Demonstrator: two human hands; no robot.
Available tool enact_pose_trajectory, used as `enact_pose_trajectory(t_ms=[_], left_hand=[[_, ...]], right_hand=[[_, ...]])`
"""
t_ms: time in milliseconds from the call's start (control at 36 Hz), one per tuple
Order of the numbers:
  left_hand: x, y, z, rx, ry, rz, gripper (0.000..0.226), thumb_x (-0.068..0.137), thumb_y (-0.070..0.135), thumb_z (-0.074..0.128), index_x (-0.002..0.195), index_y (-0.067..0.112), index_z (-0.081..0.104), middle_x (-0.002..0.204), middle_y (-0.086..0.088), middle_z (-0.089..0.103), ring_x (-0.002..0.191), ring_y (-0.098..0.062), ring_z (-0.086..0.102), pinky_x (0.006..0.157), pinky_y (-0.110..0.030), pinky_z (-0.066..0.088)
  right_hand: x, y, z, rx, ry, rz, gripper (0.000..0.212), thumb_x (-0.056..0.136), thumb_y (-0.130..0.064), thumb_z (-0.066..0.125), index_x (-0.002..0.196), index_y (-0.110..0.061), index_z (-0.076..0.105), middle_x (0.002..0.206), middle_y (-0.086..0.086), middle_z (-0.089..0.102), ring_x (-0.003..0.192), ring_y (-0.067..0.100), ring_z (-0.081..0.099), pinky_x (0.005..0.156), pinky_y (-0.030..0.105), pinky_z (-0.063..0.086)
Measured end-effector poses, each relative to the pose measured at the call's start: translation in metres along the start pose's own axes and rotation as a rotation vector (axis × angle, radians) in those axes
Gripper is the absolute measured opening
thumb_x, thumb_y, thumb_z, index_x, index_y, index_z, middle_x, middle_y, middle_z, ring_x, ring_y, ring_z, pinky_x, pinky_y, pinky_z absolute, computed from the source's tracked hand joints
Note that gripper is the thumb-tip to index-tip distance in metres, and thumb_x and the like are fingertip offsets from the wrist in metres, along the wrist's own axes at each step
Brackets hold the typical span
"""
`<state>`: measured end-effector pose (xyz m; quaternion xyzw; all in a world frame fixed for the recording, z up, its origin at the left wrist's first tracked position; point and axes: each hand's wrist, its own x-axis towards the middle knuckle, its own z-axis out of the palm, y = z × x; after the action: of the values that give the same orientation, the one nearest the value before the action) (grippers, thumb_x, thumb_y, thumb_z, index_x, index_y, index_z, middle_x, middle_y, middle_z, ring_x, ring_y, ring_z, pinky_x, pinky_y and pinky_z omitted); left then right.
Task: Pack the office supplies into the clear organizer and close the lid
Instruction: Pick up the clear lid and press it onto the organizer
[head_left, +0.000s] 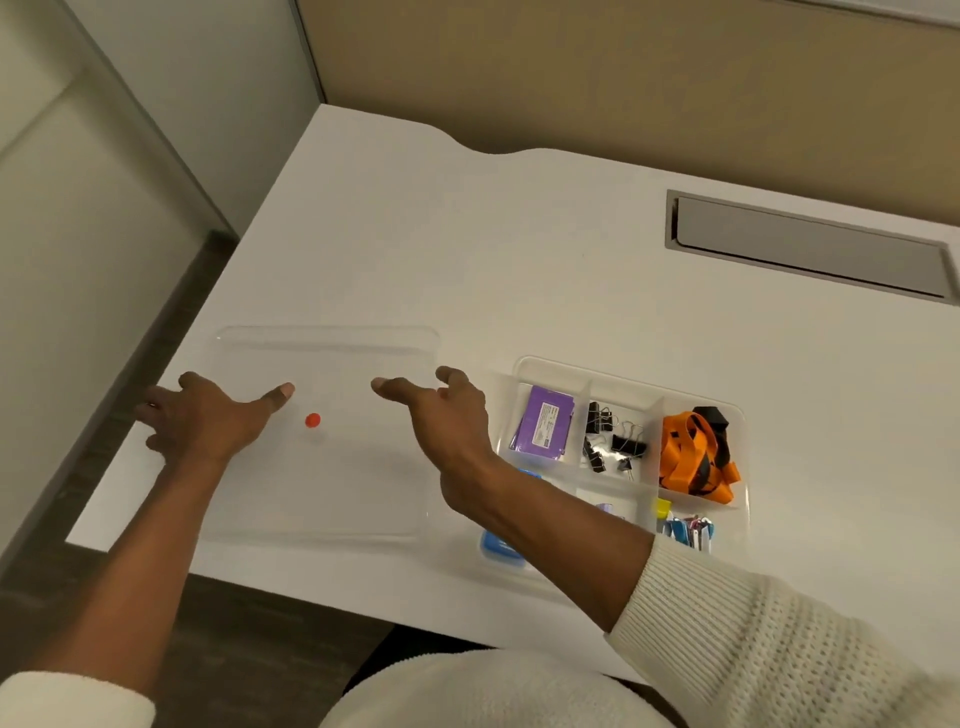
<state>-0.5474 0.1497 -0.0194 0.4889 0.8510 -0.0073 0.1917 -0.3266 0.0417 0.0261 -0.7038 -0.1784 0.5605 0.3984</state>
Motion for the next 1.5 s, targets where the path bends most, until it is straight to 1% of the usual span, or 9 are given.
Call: enact_pose_trajectory(t_ms=[250,444,694,889,1028,1139,1250,1361,1500], left_hand=[[-0.068,0.057,-0.002,-0.121,0.023,0.198,0.113,0.064,0.078,0.077,0.140,0.001,0.046,0.136,-0.027,0.043,0.132,-0.046,0.037,0.098,-0.058,0.045],[-0.144,0.103,0.028,-0.124,-0.033,0.410,0.105,0.065,0.069,0.083,0.135,0.000,0.049,0.131,-0.026,0.047,0.128,-0.043,0.040,0.098,-0.052,0.045],[-0.217,0.130,0.069,-0.072,-0.119,0.642,0.105,0.066,0.068,0.084,0.141,0.003,0.046,0.131,-0.018,0.046,0.127,-0.033,0.041,0.097,-0.039,0.046],[-0.242,0.133,0.087,0.002,-0.122,0.726,0.091,0.067,0.068,0.083,0.129,0.010,0.049,0.125,-0.014,0.048,0.121,-0.028,0.044,0.095,-0.038,0.049],[-0.255,0.129,0.094,0.053,-0.073,0.756,0.099,0.071,0.066,0.081,0.140,0.006,0.042,0.133,-0.016,0.045,0.125,-0.030,0.041,0.097,-0.038,0.048],[-0.257,0.122,0.098,0.032,-0.091,0.747,0.105,0.074,0.064,0.080,0.149,0.004,0.036,0.139,-0.018,0.044,0.131,-0.033,0.040,0.103,-0.042,0.046],[-0.258,0.115,0.101,0.032,-0.113,0.739,0.108,0.075,0.066,0.077,0.152,0.005,0.033,0.140,-0.018,0.045,0.132,-0.033,0.041,0.104,-0.042,0.045],[-0.258,0.114,0.103,0.039,-0.100,0.756,0.109,0.076,0.067,0.076,0.153,0.004,0.031,0.141,-0.018,0.044,0.132,-0.033,0.042,0.104,-0.043,0.045],[-0.255,0.115,0.104,0.075,-0.082,0.774,0.110,0.077,0.070,0.073,0.153,0.003,0.031,0.140,-0.017,0.045,0.131,-0.032,0.043,0.103,-0.043,0.047]], right_hand=[[-0.018,-0.015,-0.079,-0.195,0.230,-0.352,0.091,0.063,-0.068,0.075,0.142,-0.030,0.050,0.129,-0.011,0.038,0.137,0.017,0.040,0.108,0.045,0.046],[-0.028,0.007,-0.179,-0.269,0.416,-0.355,0.070,0.070,-0.064,0.078,0.131,-0.037,0.059,0.141,-0.002,0.046,0.136,0.021,0.045,0.106,0.052,0.048],[-0.046,0.053,-0.274,-0.273,0.609,-0.326,0.050,0.066,-0.069,0.077,0.106,-0.040,0.074,0.116,-0.010,0.059,0.109,0.012,0.063,0.094,0.044,0.056],[-0.050,0.096,-0.298,-0.287,0.633,-0.274,0.052,0.066,-0.072,0.076,0.108,-0.042,0.072,0.120,-0.008,0.059,0.102,0.010,0.066,0.072,0.021,0.050],[-0.051,0.113,-0.300,-0.318,0.648,-0.274,0.058,0.064,-0.075,0.074,0.110,-0.040,0.071,0.122,-0.007,0.059,0.102,0.014,0.065,0.083,0.035,0.057],[-0.052,0.116,-0.296,-0.374,0.641,-0.280,0.053,0.071,-0.063,0.080,0.116,-0.037,0.069,0.120,-0.007,0.056,0.111,0.021,0.062,0.093,0.048,0.057],[-0.052,0.124,-0.295,-0.529,0.645,-0.306,0.056,0.077,-0.043,0.083,0.128,-0.028,0.064,0.124,-0.001,0.054,0.119,0.025,0.056,0.092,0.045,0.056],[-0.049,0.134,-0.294,-0.665,0.645,-0.319,0.060,0.084,-0.031,0.080,0.138,-0.018,0.059,0.127,0.008,0.057,0.116,0.026,0.058,0.089,0.030,0.048],[-0.045,0.143,-0.293,-0.764,0.663,-0.427,0.050,0.096,-0.029,0.066,0.142,-0.013,0.056,0.130,0.014,0.059,0.107,0.031,0.066,0.085,0.039,0.058]])
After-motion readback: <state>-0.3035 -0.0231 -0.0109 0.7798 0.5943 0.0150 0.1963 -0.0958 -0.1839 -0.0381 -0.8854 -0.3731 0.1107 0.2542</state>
